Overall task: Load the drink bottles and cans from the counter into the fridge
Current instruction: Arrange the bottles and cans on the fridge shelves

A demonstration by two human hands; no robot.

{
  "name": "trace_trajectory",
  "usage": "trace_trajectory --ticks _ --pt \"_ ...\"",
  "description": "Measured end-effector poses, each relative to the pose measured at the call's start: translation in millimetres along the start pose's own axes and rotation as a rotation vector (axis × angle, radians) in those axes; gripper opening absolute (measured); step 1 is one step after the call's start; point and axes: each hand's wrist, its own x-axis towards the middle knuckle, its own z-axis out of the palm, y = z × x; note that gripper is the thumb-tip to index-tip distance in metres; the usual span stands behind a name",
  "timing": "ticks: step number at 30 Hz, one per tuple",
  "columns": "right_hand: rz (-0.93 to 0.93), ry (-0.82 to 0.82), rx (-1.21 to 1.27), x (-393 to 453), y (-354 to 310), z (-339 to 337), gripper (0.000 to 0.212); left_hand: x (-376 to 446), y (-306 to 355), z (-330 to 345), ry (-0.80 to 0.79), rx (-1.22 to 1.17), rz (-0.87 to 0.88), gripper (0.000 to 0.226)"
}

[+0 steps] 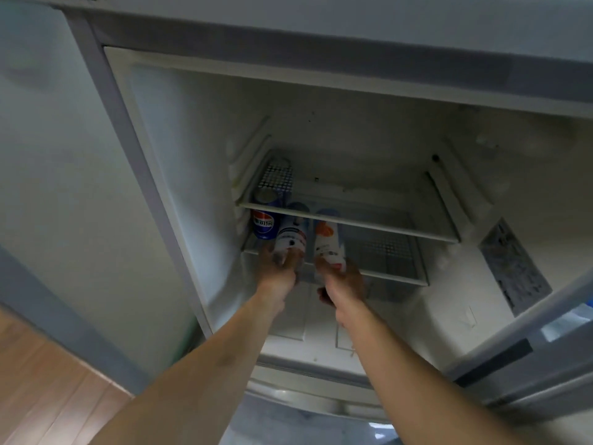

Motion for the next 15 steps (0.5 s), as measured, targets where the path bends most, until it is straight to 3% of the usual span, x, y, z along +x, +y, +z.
trace_trajectory --ticks 4,8,11,13,15 --pt "-0.072 -0.091 -0.057 12 3 12 0.034 10 -9 -6 -0.088 0.044 0.068 0.061" --pt "-0.306 -0.124 -0.230 9 14 9 0.048 4 -11 -21 -0.109 0.590 0.358 0.071" --pt "-0.442 0.005 -0.524 -5 32 -2 0.072 -9 -15 -42 -0.071 1.010 0.698 0.053" --pt "-0.563 0.066 -0.615 -10 42 -6 0.076 -9 -20 -50 -0.072 1.090 0.883 0.041" --pt "-0.680 0.090 -0.702 -4 44 -4 0.071 -2 -16 -51 -0.076 1.151 0.920 0.037"
